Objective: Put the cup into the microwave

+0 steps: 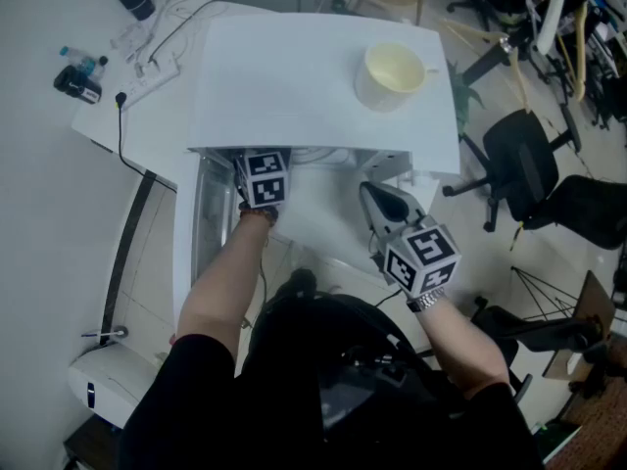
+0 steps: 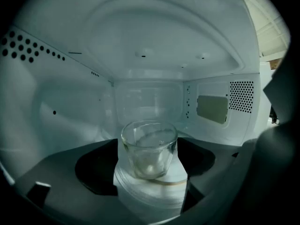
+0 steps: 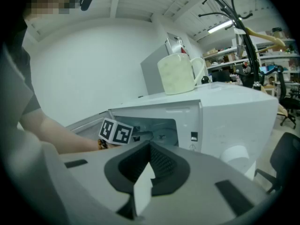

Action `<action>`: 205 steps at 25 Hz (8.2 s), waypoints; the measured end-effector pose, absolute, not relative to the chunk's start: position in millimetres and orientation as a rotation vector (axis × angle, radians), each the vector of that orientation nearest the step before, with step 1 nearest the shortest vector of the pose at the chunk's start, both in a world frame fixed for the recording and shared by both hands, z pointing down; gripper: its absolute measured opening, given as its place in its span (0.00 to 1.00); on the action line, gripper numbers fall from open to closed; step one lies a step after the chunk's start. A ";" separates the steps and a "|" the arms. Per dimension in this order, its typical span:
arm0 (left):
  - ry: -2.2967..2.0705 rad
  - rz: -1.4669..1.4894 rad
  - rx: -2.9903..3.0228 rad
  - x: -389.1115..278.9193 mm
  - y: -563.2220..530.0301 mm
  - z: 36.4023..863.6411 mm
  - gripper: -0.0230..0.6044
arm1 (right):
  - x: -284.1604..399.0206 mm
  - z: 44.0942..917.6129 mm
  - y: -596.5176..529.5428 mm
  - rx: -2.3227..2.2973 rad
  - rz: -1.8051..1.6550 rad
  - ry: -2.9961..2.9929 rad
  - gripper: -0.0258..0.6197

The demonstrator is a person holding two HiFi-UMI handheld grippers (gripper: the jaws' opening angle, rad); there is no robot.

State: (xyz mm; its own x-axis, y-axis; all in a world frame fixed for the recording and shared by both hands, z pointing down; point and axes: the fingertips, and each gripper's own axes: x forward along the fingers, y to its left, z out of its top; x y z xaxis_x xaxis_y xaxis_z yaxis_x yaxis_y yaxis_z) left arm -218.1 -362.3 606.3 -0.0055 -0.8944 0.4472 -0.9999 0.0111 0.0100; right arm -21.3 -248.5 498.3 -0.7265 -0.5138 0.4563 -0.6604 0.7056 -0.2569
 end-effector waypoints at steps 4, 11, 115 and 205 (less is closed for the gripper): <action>-1.976 0.445 1.943 -216.9 -355.1 603.1 0.66 | -19.5 495.5 -243.6 0.911 0.575 -2.568 0.06; -1.990 0.436 1.942 -211.4 -341.4 592.6 0.66 | -13.8 485.0 -233.4 0.906 0.550 -2.589 0.06; -1.680 0.401 2.386 -139.0 -108.0 365.3 0.04 | 7.2 348.1 -168.5 1.371 0.286 -2.636 0.56; -1.733 0.390 2.239 -174.5 -244.8 388.4 0.04 | -37.1 380.3 -363.6 1.335 0.344 -2.608 0.73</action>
State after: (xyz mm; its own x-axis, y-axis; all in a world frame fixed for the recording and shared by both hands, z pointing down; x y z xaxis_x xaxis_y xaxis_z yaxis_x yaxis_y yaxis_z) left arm -174.5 -244.8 388.4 0.2430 -0.8926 0.3796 -0.9692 -0.2396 0.0571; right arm -37.1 -363.6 380.3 -0.5755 -0.7708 0.2732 -0.8153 0.5668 -0.1183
